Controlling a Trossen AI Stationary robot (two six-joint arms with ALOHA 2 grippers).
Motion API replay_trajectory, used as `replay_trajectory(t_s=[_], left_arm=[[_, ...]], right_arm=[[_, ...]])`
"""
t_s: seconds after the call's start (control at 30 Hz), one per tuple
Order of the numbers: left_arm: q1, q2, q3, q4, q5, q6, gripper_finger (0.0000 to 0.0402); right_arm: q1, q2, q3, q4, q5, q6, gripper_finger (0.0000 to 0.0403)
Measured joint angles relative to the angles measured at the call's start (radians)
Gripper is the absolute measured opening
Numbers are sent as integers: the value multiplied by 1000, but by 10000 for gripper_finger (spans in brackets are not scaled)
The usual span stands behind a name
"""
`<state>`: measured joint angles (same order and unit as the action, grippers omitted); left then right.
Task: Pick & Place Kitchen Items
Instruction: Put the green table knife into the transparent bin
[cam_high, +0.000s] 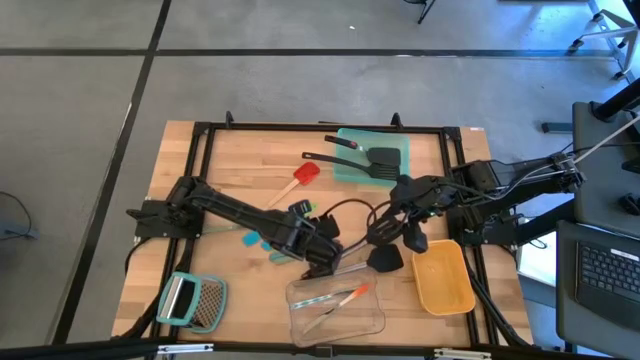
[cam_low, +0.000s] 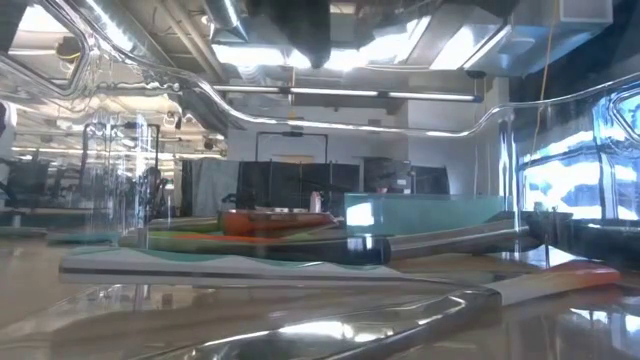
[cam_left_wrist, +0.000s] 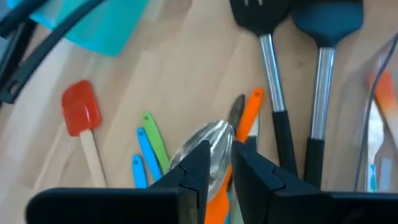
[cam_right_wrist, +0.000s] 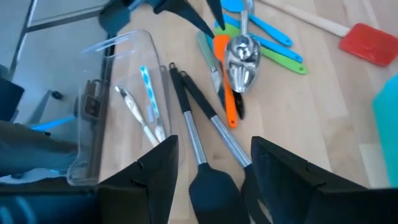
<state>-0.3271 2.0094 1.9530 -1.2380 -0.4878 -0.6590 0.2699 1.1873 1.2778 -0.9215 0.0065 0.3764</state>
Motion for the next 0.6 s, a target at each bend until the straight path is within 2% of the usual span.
replay_trajectory(t_s=[0.27,0.47,0.6], left_arm=[[-20,-6,-32,64,6,-21,24],[-89,-61,-181,264,27,-156,12],[-125,-100,-247,303,-50,-276,11]], right_arm=[[-11,0,0,-3,69,16,203],[-15,0,0,-13,71,10,203],[-16,0,0,-13,72,-3,203]])
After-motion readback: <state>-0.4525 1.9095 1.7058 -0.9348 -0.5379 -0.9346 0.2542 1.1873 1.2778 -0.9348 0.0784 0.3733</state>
